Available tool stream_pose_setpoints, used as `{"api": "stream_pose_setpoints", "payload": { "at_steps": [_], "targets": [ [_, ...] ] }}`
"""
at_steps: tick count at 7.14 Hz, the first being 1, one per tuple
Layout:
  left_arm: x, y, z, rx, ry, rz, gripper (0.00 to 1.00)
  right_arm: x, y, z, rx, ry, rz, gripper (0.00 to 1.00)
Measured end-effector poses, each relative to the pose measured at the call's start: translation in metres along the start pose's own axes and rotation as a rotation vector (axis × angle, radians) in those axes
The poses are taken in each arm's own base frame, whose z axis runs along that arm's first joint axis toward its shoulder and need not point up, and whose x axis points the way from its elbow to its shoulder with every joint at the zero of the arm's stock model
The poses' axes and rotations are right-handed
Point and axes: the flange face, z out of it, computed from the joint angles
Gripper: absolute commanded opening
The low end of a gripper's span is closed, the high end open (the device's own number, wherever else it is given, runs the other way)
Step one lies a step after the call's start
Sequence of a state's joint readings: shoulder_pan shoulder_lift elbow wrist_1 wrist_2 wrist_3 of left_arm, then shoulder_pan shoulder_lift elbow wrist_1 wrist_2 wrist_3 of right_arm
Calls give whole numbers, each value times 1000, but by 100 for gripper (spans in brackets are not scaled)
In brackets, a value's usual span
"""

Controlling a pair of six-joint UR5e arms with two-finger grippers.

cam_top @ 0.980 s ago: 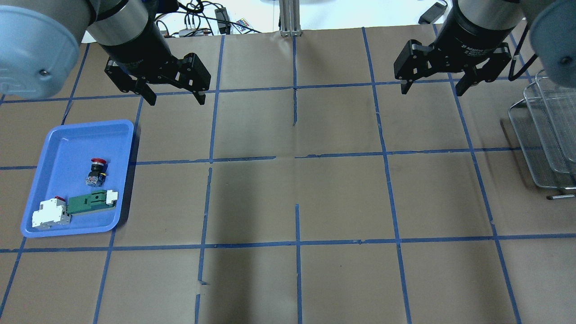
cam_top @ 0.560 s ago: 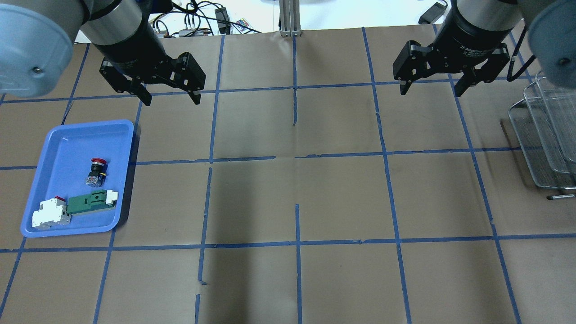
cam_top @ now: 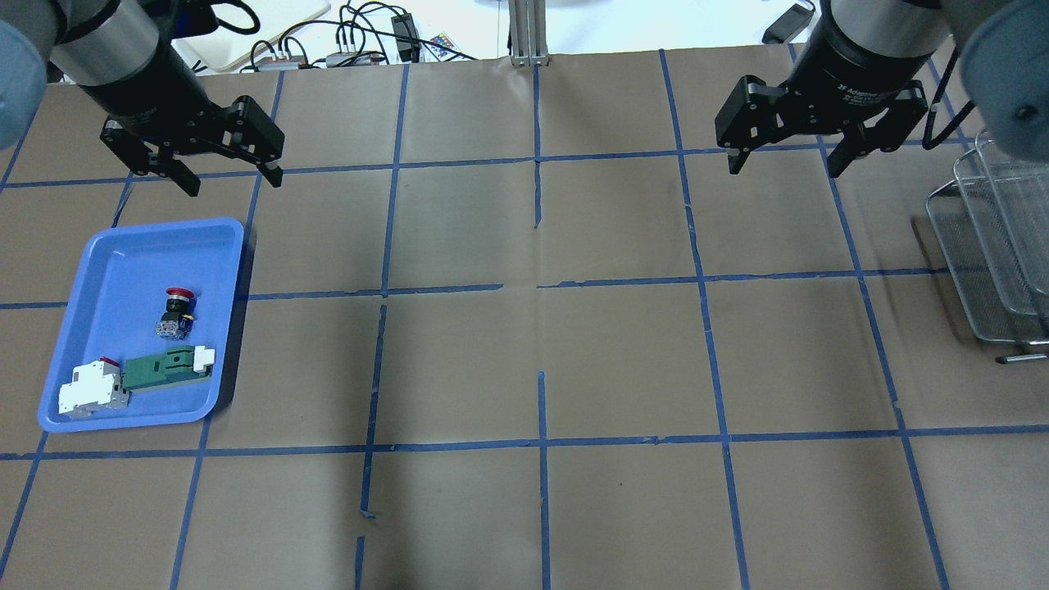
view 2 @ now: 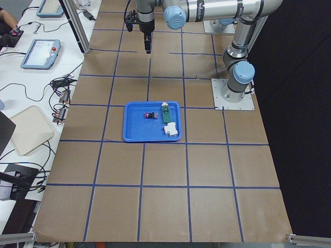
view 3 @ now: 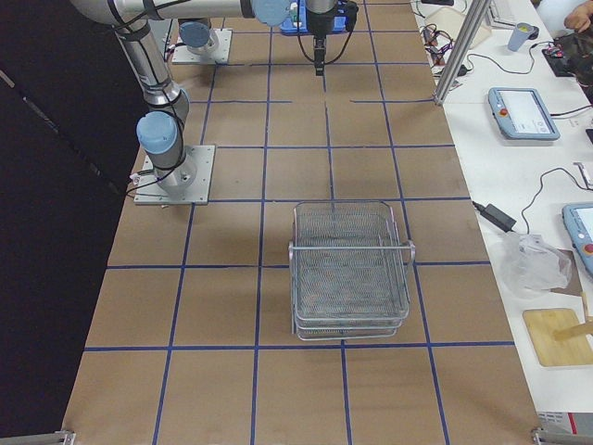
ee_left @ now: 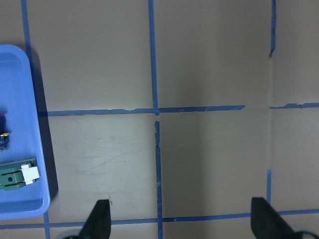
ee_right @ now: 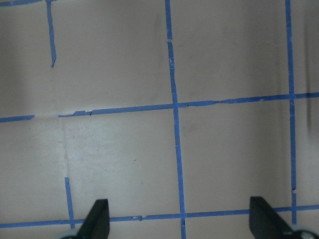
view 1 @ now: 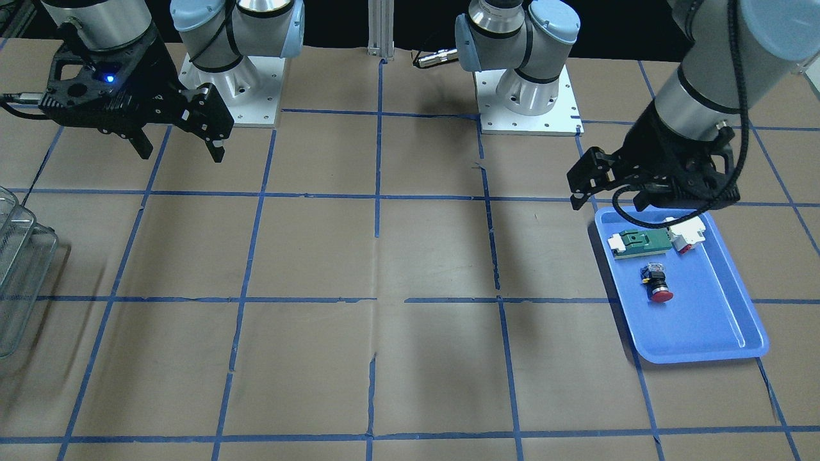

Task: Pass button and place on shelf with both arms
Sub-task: 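Move the left gripper down over the red push button in the blue tray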

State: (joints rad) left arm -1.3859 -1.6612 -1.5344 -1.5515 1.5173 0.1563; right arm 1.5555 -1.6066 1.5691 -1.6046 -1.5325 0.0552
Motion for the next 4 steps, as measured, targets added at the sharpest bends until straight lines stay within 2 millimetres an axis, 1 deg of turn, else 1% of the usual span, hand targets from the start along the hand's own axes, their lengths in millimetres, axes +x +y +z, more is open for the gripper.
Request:
{"api": "stream_pose_setpoints", "payload": {
  "at_steps": [1,2,3,4],
  "targets": [
    [-27,-8,15,-22,4,2,100,0,0,0,0,0,0,100],
    [-60,-15,40,-49,14,0,100,0,0,0,-2,0,1,100],
    [-96,-19,71,-68,26,-17,100,0,0,1,-3,-1,3,100],
    [-126,-19,102,-78,36,-30,100,0,0,1,-3,-2,3,100]
  ]
}}
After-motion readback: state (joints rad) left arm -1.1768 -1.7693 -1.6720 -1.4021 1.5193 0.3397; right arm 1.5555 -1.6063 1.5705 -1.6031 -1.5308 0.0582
